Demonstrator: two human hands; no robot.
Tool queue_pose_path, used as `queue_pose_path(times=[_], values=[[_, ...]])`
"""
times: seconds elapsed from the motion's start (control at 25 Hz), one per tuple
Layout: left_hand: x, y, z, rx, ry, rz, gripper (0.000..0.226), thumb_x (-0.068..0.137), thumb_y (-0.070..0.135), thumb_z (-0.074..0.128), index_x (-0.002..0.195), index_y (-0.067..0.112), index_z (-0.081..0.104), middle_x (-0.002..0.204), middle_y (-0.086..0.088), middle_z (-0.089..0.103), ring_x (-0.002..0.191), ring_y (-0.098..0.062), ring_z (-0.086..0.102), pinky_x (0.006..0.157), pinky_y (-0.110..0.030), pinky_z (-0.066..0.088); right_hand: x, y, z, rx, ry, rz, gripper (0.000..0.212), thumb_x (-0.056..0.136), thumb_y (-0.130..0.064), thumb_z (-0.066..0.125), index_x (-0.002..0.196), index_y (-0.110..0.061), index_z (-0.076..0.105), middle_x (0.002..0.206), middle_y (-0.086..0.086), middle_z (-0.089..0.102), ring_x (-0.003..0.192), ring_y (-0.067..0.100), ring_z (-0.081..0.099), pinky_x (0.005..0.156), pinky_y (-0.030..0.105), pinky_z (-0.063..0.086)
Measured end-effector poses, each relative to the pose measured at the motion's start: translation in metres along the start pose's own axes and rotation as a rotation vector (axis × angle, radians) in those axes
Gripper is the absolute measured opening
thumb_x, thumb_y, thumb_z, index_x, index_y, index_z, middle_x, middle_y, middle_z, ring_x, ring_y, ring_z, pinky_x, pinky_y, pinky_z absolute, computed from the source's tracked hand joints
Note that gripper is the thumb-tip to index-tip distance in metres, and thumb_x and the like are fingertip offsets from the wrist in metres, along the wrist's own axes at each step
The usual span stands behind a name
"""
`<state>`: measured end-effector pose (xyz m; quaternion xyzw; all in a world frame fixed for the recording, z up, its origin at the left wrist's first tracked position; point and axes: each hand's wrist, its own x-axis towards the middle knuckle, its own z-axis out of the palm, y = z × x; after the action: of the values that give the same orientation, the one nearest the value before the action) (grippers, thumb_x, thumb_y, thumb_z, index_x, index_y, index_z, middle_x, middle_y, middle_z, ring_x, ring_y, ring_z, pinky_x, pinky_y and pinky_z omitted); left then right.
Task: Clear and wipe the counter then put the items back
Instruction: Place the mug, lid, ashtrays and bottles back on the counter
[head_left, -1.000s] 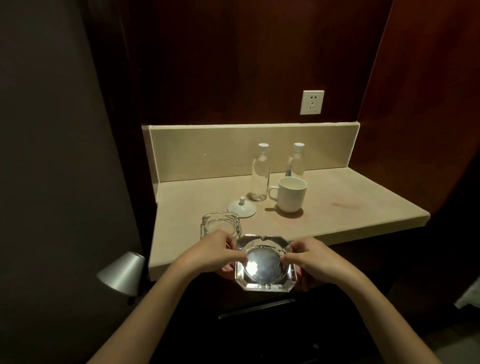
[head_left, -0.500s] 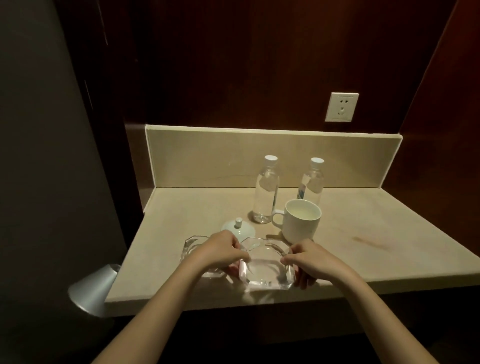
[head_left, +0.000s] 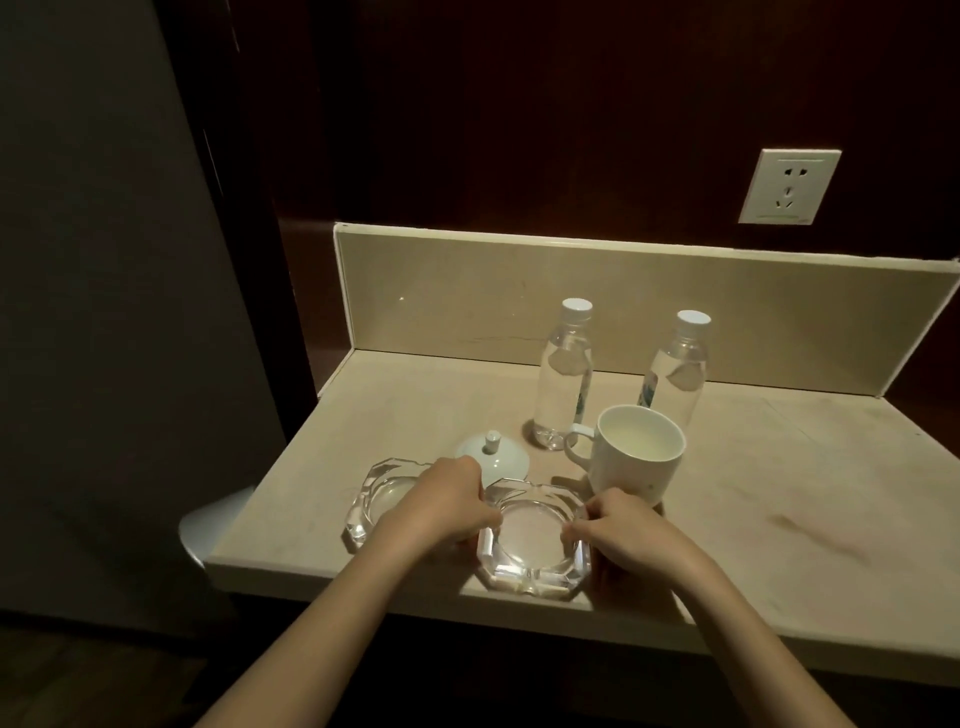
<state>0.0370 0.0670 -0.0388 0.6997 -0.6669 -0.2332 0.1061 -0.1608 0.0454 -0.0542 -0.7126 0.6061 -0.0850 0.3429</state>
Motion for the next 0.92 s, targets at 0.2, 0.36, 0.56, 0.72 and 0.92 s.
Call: queue_pose_path(times=[0.2,0.36,0.56,0.72,0.92], values=[[0.006,0.005,0.0,0.134,0.0,0.025,0.029,0.079,0.028,0.067,0.062,0.015,0.047,0.06,0.001,0.047,0.085,-0.028,0.063,0.061,-0.026,0.037,0.0,0.001,0.001,-0.087,0.011,-0.005,0.032,0.084,-0.034,0.059,0.084,-0.004,0.07,0.069,0.003,0.061,0.063,0.016,0.054,0.061,0.032,0.044],[0.008,0.003,-0.005,0.143,0.032,0.066,0.027,0.078,0.034,0.07,0.081,0.008,0.064,0.079,-0.005,0.066,0.083,-0.022,0.064,0.066,-0.028,0.046,-0.008,-0.003,-0.002,-0.174,0.063,-0.028,0.041,0.087,-0.04,0.057,0.077,-0.002,0.066,0.066,0.004,0.061,0.061,0.017,0.055,0.064,0.038,0.049],[0.007,-0.004,-0.029,0.193,0.034,0.108,0.028,0.079,0.043,0.071,0.09,0.017,0.069,0.087,0.001,0.072,0.081,-0.014,0.065,0.073,-0.029,0.05,-0.02,-0.014,-0.017,-0.246,0.022,-0.08,0.037,0.09,-0.045,0.056,0.07,-0.014,0.06,0.064,-0.002,0.062,0.059,0.011,0.057,0.059,0.028,0.048],[0.006,-0.01,-0.052,0.269,0.061,0.177,0.028,0.075,0.047,0.072,0.093,0.026,0.065,0.091,0.007,0.067,0.087,-0.012,0.062,0.076,-0.03,0.051,-0.031,-0.038,-0.037,-0.283,-0.023,-0.167,0.03,0.09,-0.044,0.057,0.091,-0.015,0.065,0.081,-0.002,0.069,0.071,0.009,0.065,0.07,0.027,0.053],[0.004,-0.01,-0.077,0.368,0.109,0.309,0.029,0.078,0.039,0.07,0.103,0.027,0.062,0.096,0.012,0.065,0.088,-0.011,0.06,0.072,-0.027,0.048,-0.044,-0.065,-0.053,-0.381,-0.052,-0.235,0.029,0.088,-0.047,0.06,0.105,-0.024,0.06,0.097,-0.012,0.062,0.087,0.003,0.058,0.075,0.019,0.047]])
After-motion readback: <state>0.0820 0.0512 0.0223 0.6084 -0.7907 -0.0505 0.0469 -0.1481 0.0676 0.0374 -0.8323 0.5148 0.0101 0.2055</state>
